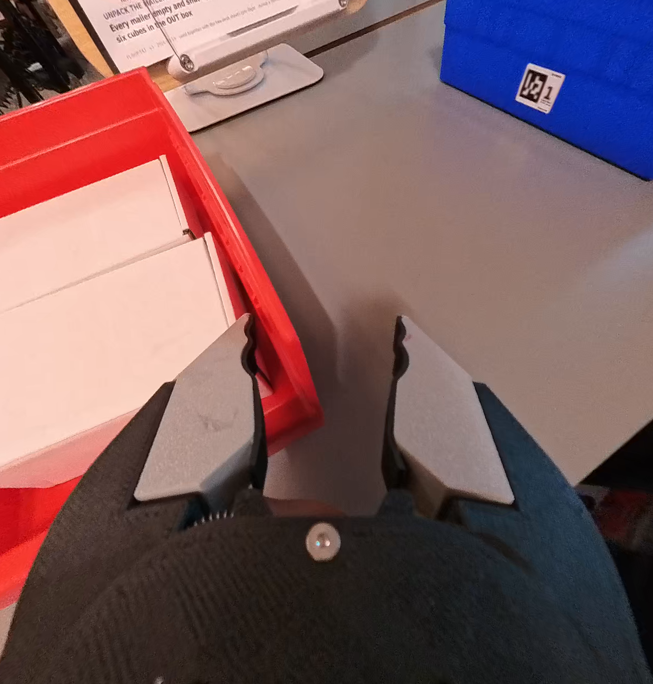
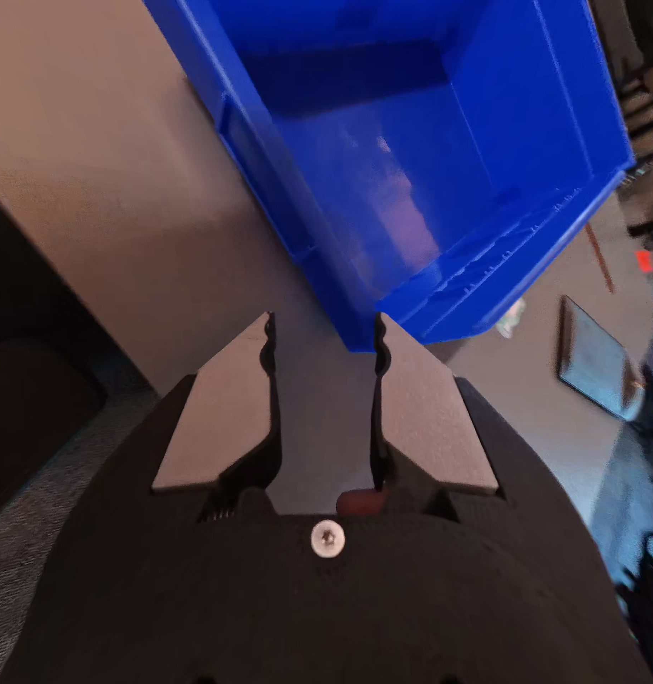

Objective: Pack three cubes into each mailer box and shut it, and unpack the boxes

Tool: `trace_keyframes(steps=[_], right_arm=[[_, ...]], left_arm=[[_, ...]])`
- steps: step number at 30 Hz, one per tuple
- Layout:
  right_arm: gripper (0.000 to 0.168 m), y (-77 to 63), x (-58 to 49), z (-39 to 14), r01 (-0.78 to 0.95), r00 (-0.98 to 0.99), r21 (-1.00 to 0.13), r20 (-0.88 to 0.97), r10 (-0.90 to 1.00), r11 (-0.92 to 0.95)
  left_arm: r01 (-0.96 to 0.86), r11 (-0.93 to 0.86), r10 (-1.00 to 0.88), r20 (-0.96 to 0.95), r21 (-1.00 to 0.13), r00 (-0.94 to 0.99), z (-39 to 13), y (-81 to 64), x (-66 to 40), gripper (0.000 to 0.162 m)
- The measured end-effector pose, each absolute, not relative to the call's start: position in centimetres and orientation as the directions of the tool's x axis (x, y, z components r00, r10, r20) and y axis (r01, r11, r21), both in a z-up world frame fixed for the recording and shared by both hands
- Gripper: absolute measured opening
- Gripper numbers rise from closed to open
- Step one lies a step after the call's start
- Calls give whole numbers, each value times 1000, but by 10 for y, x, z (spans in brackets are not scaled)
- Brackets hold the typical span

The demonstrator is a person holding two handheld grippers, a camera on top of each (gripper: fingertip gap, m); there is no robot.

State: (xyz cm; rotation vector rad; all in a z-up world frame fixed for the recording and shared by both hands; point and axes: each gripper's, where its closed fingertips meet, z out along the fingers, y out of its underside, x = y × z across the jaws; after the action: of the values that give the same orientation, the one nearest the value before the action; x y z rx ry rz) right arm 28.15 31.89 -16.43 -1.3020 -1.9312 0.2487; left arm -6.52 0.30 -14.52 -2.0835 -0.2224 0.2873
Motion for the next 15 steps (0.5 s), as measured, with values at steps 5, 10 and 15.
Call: trace_keyframes(steps=[5, 10, 15], right_arm=[[44, 320, 278, -161, 664, -227, -623, 361, 905, 415], [42, 373, 302, -162, 774, -127, -542, 373, 919, 327], [49, 346, 293, -151, 732, -129, -645, 185, 974, 219]], left_arm=[[20, -519, 256, -133, -854, 957, -146, 5, -70, 74], [14, -528, 254, -143, -849, 957, -147, 1, -79, 70], [78, -489, 297, -82, -869, 951, -143, -3, -97, 73]])
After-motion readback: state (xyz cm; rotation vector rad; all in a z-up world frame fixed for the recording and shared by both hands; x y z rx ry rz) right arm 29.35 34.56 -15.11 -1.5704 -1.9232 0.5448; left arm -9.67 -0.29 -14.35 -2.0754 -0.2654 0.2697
